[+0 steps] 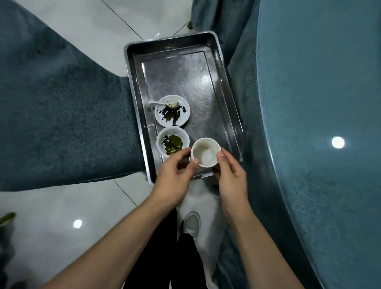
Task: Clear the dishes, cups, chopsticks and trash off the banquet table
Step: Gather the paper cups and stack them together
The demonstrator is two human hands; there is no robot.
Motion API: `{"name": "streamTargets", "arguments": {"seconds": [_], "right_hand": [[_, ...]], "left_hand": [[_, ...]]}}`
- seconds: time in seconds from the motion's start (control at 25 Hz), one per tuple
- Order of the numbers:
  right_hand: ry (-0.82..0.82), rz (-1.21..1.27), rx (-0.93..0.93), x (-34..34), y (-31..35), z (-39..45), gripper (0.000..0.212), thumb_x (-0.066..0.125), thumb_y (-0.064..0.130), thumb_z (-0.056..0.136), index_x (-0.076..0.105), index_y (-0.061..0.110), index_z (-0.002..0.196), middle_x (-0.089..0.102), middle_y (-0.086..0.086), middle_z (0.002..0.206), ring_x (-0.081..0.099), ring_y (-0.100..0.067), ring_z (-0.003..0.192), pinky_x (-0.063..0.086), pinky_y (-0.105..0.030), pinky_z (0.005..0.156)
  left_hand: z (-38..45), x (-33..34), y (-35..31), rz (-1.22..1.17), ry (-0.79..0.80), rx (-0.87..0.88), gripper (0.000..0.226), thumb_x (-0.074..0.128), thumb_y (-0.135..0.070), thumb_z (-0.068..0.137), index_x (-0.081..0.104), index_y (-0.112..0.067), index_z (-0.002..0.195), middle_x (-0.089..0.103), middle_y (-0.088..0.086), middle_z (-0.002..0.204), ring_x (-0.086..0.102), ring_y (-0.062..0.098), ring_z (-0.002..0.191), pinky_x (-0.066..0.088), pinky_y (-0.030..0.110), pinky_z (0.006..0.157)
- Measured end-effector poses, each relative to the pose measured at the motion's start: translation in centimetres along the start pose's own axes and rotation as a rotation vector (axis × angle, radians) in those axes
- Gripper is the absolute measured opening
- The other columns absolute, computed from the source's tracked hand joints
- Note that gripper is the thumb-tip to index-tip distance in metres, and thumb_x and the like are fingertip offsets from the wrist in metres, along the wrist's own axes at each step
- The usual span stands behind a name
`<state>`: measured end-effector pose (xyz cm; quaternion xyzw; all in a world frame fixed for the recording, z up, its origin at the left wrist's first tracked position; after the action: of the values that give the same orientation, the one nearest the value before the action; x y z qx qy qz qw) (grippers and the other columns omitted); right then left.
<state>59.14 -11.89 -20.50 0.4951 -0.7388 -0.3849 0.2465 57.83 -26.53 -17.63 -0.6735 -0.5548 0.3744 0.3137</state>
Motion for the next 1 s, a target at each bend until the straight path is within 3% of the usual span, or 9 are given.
{"name": "streamTargets", "arguments": {"seconds": [0.08, 0.24, 0.36, 0.56, 0.68, 0.76, 0.92, 1.0], "right_hand": [[-0.024, -0.034, -0.01, 0.1, -1.1, 1.9, 0.019, 0.063, 0.024, 0.1, 0.074, 0.034, 0.111, 0.076, 0.006, 0.112, 0.069, -0.016, 0.111, 0.054, -0.045, 0.101], [-0.082, -0.102, -0.05, 0.2, -3.1, 5.4, 0.02, 0.06, 0.021, 0.101, 0.073, 0.032, 0.113, 0.075, 0.009, 0.109, 0.068, -0.009, 0.107, 0.054, -0.036, 0.095], [-0.085, -0.121, 0.016, 0.4, -4.7, 7.8, 0.023, 0.058, 0.023, 0.102, 0.072, 0.025, 0.12, 0.073, 0.001, 0.117, 0.066, -0.02, 0.114, 0.053, -0.047, 0.101], [-0.117, -0.121, 0.034, 0.7, -5.9, 9.7, 0.025, 0.054, 0.015, 0.102, 0.072, 0.021, 0.119, 0.073, 0.005, 0.109, 0.067, -0.015, 0.106, 0.053, -0.033, 0.097], [-0.109, -0.064, 0.066, 1.2, -6.1, 10.2, 0.028, 0.051, 0.009, 0.102, 0.07, 0.016, 0.122, 0.073, -0.001, 0.115, 0.066, -0.018, 0.112, 0.052, -0.037, 0.102], [-0.115, -0.093, 0.056, 1.3, -5.9, 10.5, 0.029, 0.052, 0.009, 0.102, 0.069, 0.012, 0.125, 0.071, -0.005, 0.123, 0.064, -0.02, 0.117, 0.05, -0.039, 0.105], [-0.108, -0.165, 0.008, 1.2, -4.8, 9.9, 0.03, 0.054, 0.009, 0.1, 0.07, 0.016, 0.125, 0.071, 0.003, 0.118, 0.064, -0.013, 0.112, 0.05, -0.032, 0.101], [-0.1, -0.208, 0.003, 1.0, -4.4, 9.7, 0.031, 0.055, 0.012, 0.1, 0.068, 0.018, 0.128, 0.07, 0.002, 0.124, 0.063, -0.014, 0.116, 0.049, -0.034, 0.105]], "left_hand": [[1.8, 0.5, 1.0, 0.008, 0.015, -0.009, 0.037, 0.062, -0.016, 0.099, 0.058, -0.017, 0.136, 0.069, -0.006, 0.12, 0.066, -0.001, 0.106, 0.057, 0.027, 0.093], [5.1, 1.5, 2.7, 0.072, 0.044, -0.013, 0.034, 0.062, -0.011, 0.099, 0.056, -0.019, 0.132, 0.071, -0.005, 0.113, 0.069, -0.003, 0.095, 0.056, 0.021, 0.082], [6.9, 2.4, 3.7, 0.133, 0.095, -0.034, 0.039, 0.061, -0.013, 0.1, 0.052, -0.018, 0.137, 0.071, -0.002, 0.118, 0.068, -0.003, 0.095, 0.056, 0.023, 0.086], [8.5, 2.9, 4.6, 0.193, 0.143, -0.058, 0.045, 0.062, -0.012, 0.099, 0.048, -0.017, 0.141, 0.067, 0.0, 0.126, 0.068, 0.0, 0.097, 0.057, 0.021, 0.08], [8.9, 3.0, 4.8, 0.189, 0.16, -0.067, 0.048, 0.063, -0.01, 0.097, 0.047, -0.018, 0.142, 0.066, -0.003, 0.125, 0.067, -0.008, 0.092, 0.052, 0.012, 0.067], [9.3, 3.0, 4.7, 0.216, 0.149, -0.06, 0.051, 0.064, -0.011, 0.097, 0.047, -0.02, 0.143, 0.067, -0.004, 0.125, 0.068, -0.005, 0.093, 0.054, 0.014, 0.071], [9.3, 2.7, 4.3, 0.264, 0.146, -0.068, 0.055, 0.064, -0.012, 0.095, 0.046, -0.023, 0.145, 0.067, -0.002, 0.126, 0.068, 0.014, 0.108, 0.054, 0.043, 0.097], [9.2, 2.5, 3.9, 0.288, 0.157, -0.064, 0.057, 0.064, -0.012, 0.094, 0.044, -0.021, 0.147, 0.064, -0.001, 0.131, 0.065, 0.016, 0.115, 0.05, 0.045, 0.103]]}}
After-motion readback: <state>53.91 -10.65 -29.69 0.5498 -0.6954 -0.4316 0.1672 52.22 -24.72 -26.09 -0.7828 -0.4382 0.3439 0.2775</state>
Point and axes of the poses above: each hand's wrist, its own z-axis towards the middle knuckle, its own x-axis out of the palm, y = z × x, the point moved 3 cm from there along z, towards the middle knuckle
